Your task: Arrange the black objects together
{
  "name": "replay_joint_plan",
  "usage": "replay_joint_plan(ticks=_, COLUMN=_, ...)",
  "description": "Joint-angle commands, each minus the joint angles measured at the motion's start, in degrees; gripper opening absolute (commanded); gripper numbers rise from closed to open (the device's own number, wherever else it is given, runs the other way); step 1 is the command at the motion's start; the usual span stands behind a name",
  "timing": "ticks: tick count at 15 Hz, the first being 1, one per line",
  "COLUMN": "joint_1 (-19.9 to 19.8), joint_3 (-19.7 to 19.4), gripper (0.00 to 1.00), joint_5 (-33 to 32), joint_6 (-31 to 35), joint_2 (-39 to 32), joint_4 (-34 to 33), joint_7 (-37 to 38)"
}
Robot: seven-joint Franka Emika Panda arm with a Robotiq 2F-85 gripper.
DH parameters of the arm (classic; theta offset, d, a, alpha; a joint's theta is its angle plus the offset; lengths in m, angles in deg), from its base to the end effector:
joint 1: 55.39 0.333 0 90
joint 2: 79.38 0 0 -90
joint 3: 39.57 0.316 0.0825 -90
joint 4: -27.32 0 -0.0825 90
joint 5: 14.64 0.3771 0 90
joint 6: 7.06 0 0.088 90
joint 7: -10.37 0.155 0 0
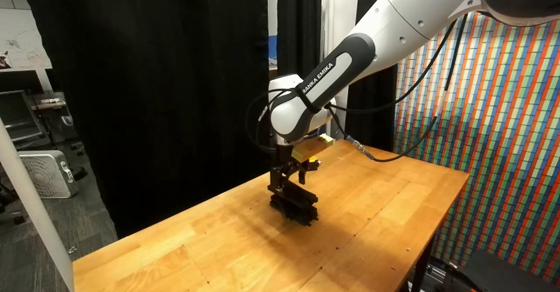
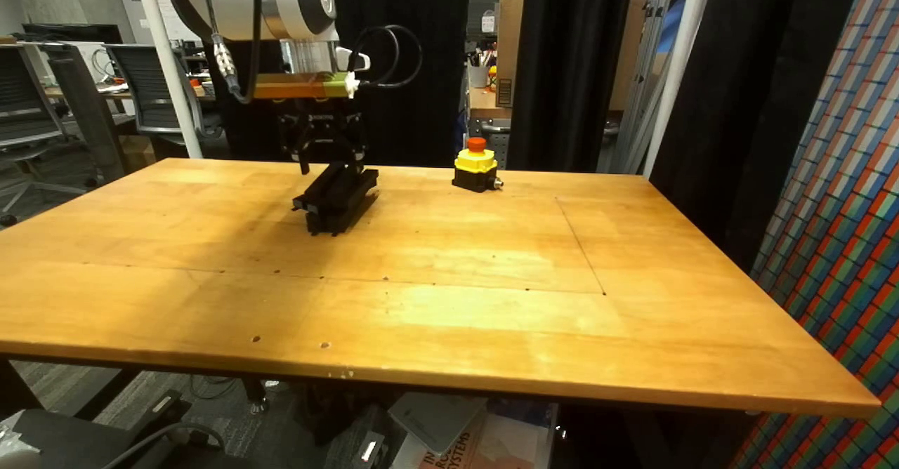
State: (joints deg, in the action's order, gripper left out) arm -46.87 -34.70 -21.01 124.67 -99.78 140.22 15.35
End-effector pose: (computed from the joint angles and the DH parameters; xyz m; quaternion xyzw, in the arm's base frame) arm 0.5878 0.1328 0.2453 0.9937 0.1082 -0.0083 0.0278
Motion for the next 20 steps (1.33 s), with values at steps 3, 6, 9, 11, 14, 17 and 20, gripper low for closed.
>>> replay_joint_plan(ticks=3, joint_1=0.72, joint_3=-0.09, gripper=1.00, joint_5=-0.42, joint_6=-1.19, joint_2=11.64, joint_4=7.64, joint_7=3.15)
replay_joint_plan(ticks=6, joint_1=0.33, joint_3=0.22, gripper=1.00, joint_5=-0.63, joint_6=-3.94, joint_2=21.27, joint_4=15.22, joint_7=4.39)
replay_joint_plan(ticks=9, joint_1=-0.47, joint_3=0.60, gripper=1.00, joint_5=0.70, joint_6=-9.49, joint_2=30.50, joint_4=21.61, joint_7=3.18)
replay_joint_plan(ticks=11, joint_1=-0.93, joint_3=0.55, gripper=1.00, joint_5=0.74, joint_6=-12.70, joint_2=37.09, joint_4=25.96, joint_7=3.24)
replay_joint_plan(ticks=14, joint_1=-1.64, joint_3=0.20, gripper=1.00, joint_5=1.38, joint_6=-17.48, joint_2=46.87, joint_4=31.40, joint_7=2.34)
replay_joint_plan(ticks=17, joint_1=-2.02, joint_3=-0.69, gripper=1.00, joint_5=2.10, joint_6=-21.95, joint_2=56.68, joint_4=35.30, joint_7=0.49)
replay_joint_plan(ticks=20, joint_1=-2.03, joint_3=-1.87, gripper=1.00, joint_5=2.56, joint_6=-26.18, joint_2=66.39, joint_4=37.66, joint_7=-1.61)
